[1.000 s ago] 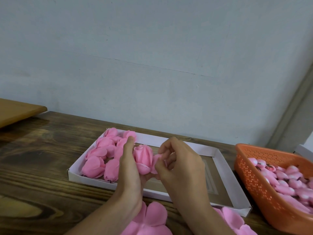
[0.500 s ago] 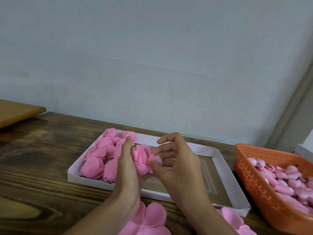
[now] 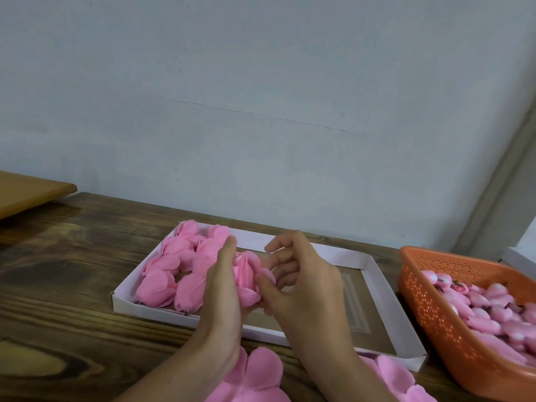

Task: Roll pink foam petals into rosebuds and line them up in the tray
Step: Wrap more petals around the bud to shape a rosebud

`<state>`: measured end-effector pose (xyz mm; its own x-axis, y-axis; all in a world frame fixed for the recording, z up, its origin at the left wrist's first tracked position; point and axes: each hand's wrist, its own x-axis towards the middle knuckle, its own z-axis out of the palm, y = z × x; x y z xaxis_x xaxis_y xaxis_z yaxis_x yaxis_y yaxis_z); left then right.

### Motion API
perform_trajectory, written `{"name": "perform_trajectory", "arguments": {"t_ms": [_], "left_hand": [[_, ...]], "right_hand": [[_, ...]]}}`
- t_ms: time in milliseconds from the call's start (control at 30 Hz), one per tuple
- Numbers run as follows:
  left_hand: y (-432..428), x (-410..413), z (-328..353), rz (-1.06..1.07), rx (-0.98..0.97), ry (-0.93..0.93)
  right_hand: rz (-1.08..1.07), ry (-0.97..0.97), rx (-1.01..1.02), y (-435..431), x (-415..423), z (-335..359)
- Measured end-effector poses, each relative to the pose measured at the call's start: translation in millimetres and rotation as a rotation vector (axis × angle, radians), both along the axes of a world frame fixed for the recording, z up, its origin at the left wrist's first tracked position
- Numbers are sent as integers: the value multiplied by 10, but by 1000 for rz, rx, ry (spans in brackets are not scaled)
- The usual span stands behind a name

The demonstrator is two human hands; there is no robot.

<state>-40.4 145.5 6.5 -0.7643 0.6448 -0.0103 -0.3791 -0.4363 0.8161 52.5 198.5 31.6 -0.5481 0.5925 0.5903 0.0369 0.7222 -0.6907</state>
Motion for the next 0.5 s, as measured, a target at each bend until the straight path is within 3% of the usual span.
{"name": "perform_trajectory", "arguments": {"t_ms": [133, 500], "left_hand": [[-9, -17, -16, 37, -59, -61], [3, -171, -57, 111, -45, -342]], "right_hand": [[100, 23, -137, -59, -7, -17], [233, -6, -135, -139, -22, -26]]}}
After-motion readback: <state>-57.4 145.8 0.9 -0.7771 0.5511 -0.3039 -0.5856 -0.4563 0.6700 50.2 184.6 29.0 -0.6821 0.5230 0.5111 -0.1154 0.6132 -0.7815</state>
